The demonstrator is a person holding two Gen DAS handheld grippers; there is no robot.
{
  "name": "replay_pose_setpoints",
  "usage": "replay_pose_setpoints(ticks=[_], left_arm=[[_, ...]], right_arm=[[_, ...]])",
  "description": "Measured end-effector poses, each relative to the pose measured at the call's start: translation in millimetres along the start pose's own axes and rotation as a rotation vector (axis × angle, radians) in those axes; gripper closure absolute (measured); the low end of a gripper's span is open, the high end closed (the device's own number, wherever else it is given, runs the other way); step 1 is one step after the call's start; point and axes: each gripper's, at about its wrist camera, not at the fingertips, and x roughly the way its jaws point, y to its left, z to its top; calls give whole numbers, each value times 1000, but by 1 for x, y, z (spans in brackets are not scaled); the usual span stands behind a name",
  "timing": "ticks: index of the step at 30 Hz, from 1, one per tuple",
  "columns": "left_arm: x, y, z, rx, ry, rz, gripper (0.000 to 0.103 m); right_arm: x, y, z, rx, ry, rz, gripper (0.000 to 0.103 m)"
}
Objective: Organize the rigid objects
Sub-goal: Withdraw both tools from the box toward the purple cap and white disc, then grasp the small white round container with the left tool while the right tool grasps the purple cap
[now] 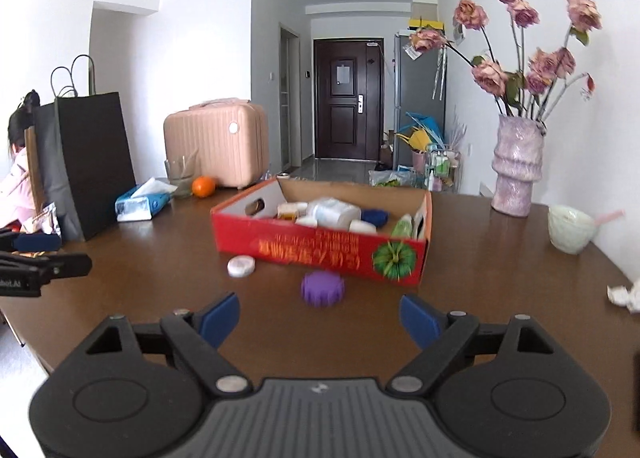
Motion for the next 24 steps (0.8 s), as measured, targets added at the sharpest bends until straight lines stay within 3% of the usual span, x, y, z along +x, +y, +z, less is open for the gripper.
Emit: replay_pose_setpoints(ticks=[6, 12, 24], left_arm=[[-1, -4, -8, 23, 16, 29, 16], [8, -7, -8, 24, 18, 10, 15], [73, -3, 3, 22, 86, 3, 16]], right_arm=[[-11, 3, -20, -1, 26, -11, 16], [-6, -6, -20, 22, 32, -24, 16], [55, -6, -9, 10, 98, 5, 16]])
